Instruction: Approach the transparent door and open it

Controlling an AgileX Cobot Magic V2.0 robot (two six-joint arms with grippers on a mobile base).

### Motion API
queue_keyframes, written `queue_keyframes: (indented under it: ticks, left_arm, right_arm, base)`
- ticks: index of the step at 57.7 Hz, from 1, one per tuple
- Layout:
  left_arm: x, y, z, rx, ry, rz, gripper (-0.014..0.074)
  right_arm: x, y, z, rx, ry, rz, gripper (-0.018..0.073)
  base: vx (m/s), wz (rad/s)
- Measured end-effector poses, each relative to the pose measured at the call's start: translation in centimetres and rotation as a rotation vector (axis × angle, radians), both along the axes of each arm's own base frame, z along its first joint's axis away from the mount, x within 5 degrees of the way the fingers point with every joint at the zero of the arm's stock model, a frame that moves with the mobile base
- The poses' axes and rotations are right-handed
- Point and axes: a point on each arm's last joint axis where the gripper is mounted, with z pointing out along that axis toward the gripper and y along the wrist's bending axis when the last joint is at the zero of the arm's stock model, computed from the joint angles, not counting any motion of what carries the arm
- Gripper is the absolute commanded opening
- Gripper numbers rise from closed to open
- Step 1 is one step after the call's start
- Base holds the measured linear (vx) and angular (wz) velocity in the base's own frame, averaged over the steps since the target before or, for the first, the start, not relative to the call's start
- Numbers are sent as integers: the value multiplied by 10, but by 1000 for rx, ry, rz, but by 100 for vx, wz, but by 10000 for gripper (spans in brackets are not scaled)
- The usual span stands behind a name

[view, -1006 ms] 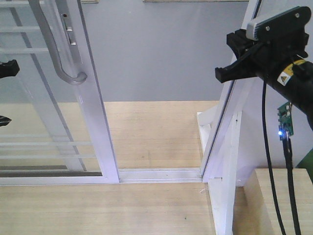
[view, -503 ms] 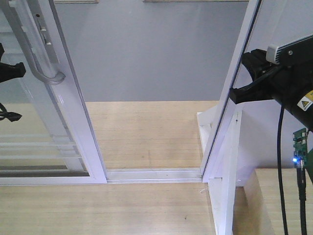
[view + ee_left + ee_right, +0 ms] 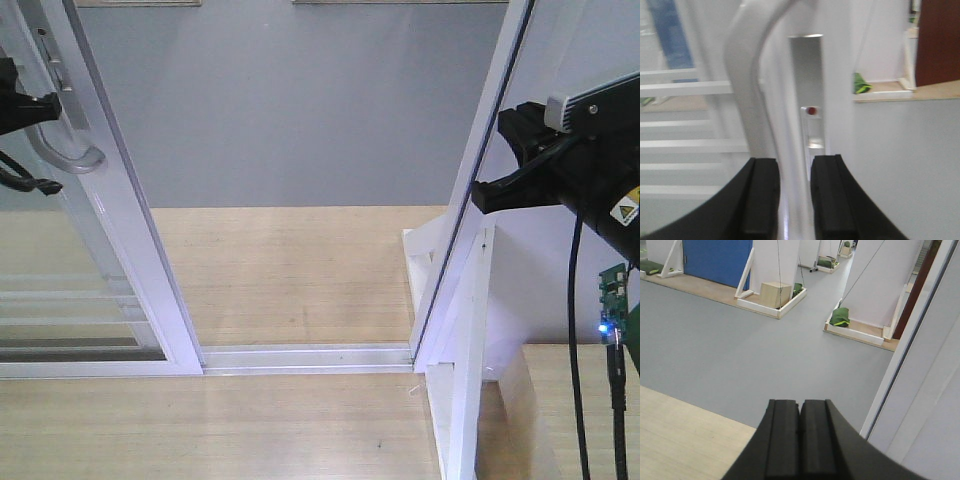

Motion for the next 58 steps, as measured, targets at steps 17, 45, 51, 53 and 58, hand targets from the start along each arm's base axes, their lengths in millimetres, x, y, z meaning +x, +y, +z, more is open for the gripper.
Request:
queue_keyframes:
  ticks: [17,45,51,53,58]
  left_arm:
    - [21,14,3,56,1,66,327]
    - [47,41,-6,53,36,122,272]
    - [47,54,-6,51,34,158,236]
    - [47,57,-6,50,35,165,225]
    - [46,62,-6,46,37,179,205]
  right_arm:
    - [0,0,-2,-46,10,8,-6]
    - [0,0,-3,-50,15,8,-6]
    - [0,0,-3,-51,16,8,-6]
    - [0,0,-3,-51,16,8,-6]
    - [0,0,-3,-51,16,8,-6]
  base:
    - [0,0]
    - [0,0]
    - [0,0]
    - [0,0]
    - [0,0]
